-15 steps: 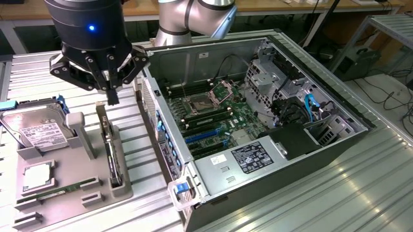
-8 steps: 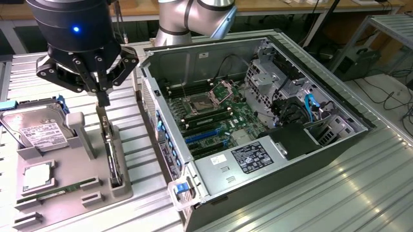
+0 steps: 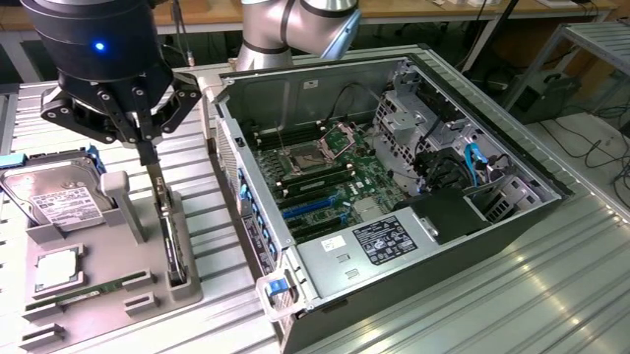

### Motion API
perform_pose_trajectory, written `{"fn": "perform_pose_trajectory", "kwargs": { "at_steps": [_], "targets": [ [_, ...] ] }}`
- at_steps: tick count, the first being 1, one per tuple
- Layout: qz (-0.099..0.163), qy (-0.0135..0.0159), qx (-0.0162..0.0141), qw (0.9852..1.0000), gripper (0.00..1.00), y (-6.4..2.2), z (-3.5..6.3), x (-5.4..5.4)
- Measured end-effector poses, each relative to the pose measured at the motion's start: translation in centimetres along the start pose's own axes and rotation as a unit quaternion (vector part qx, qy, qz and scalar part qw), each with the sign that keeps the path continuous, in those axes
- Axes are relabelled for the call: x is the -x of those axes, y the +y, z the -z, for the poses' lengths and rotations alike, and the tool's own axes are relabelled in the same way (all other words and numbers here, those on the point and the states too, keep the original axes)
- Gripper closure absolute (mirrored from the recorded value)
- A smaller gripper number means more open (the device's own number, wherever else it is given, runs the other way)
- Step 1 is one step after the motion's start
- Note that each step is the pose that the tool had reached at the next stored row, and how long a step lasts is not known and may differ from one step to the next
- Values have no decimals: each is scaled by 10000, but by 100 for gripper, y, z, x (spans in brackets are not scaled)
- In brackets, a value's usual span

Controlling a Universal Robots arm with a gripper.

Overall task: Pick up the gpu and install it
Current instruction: 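Reach for the gpu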

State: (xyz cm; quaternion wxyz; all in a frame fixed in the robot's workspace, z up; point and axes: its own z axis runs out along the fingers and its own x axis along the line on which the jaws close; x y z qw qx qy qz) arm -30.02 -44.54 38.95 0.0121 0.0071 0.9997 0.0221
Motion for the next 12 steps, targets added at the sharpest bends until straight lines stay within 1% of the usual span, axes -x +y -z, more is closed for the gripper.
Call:
{"fn": "perform_pose_trajectory", "kwargs": {
  "at_steps": [12],
  "targets": [
    [0,0,0,10000,89,-2,-2,-163]
  ]
}}
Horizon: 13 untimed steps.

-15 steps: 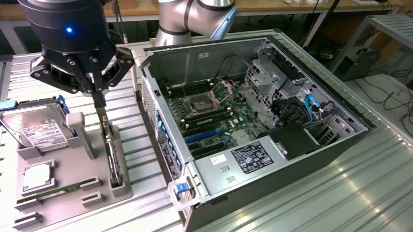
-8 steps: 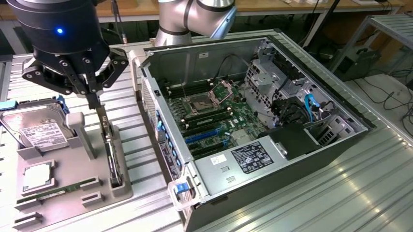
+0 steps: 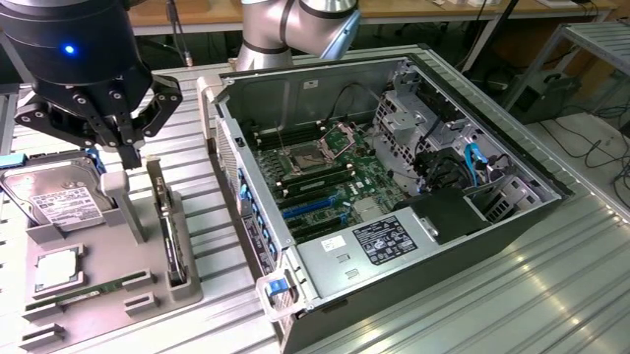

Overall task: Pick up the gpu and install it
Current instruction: 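Reach for the gpu, then pick up the gpu and move the gpu toward the slot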

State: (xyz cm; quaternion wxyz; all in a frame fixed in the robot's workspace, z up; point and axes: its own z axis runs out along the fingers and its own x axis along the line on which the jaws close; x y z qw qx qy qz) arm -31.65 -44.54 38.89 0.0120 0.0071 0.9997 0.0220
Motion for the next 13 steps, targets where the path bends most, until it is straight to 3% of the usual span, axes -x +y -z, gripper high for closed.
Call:
{"fn": "perform_pose_trajectory", "kwargs": {
  "at_steps": [13],
  "targets": [
    [0,0,1,10000,89,0,0,-4]
  ]
}}
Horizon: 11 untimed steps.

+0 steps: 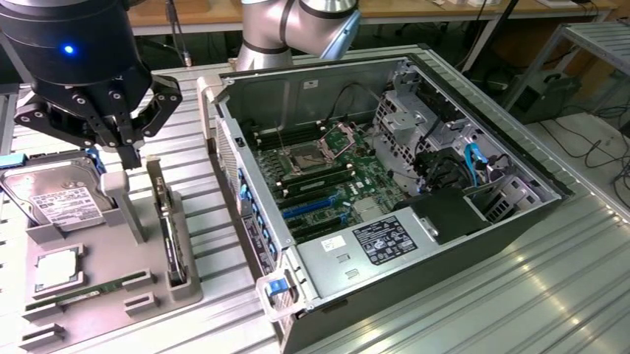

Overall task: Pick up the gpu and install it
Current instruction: 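Pick up the gpu and move the gpu toward the slot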

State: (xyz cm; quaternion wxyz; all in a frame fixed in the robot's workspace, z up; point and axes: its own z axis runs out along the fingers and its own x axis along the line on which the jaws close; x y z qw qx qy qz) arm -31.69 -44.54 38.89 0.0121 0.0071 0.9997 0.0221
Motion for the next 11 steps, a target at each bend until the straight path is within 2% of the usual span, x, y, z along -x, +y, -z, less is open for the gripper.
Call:
{"fn": "perform_pose_trajectory", "kwargs": {
  "at_steps": [2,4,5,6,7,10,11],
  "targets": [
    [0,0,0,10000,89,0,0,0],
    [0,0,0,10000,76,0,0,0],
    [0,0,0,10000,76,0,0,0],
    [0,0,0,10000,70,0,0,0],
    [0,0,0,10000,70,0,0,0],
    [0,0,0,10000,52,0,0,0],
    [0,0,0,10000,52,0,0,0]
  ]
}}
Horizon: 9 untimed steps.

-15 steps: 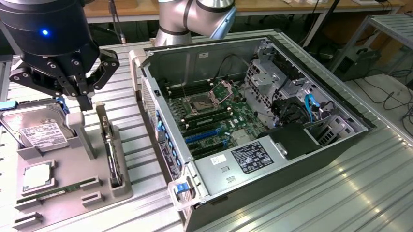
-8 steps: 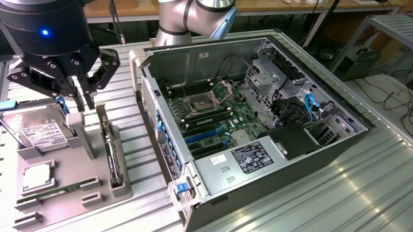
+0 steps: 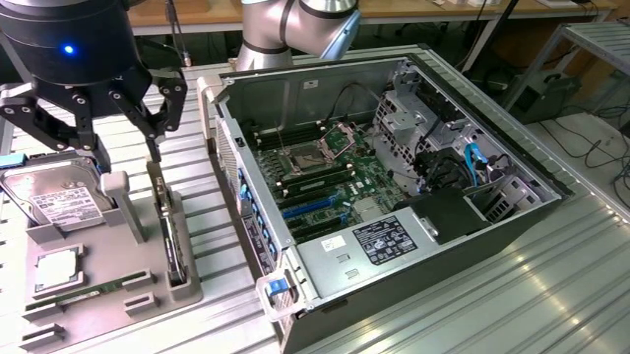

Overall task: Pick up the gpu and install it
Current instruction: 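Pick up the gpu and move the gpu toward the slot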

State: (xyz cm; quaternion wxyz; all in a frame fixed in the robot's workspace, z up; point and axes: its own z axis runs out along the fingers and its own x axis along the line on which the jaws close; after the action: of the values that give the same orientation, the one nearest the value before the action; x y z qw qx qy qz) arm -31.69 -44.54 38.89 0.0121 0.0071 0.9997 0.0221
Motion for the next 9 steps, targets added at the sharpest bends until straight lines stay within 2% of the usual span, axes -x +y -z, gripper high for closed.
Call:
{"fn": "perform_pose_trajectory", "kwargs": {
  "at_steps": [2,4,5,7,8,9],
  "targets": [
    [0,0,0,10000,40,0,0,0],
    [0,-1,0,10000,40,1,-1,0],
    [6,-1,1,10000,34,5,-8,0],
    [35,2,-4,10000,34,12,-38,1],
    [45,3,-18,10000,34,12,-49,1],
    [47,4,-45,10000,34,12,-52,1]
  ]
}}
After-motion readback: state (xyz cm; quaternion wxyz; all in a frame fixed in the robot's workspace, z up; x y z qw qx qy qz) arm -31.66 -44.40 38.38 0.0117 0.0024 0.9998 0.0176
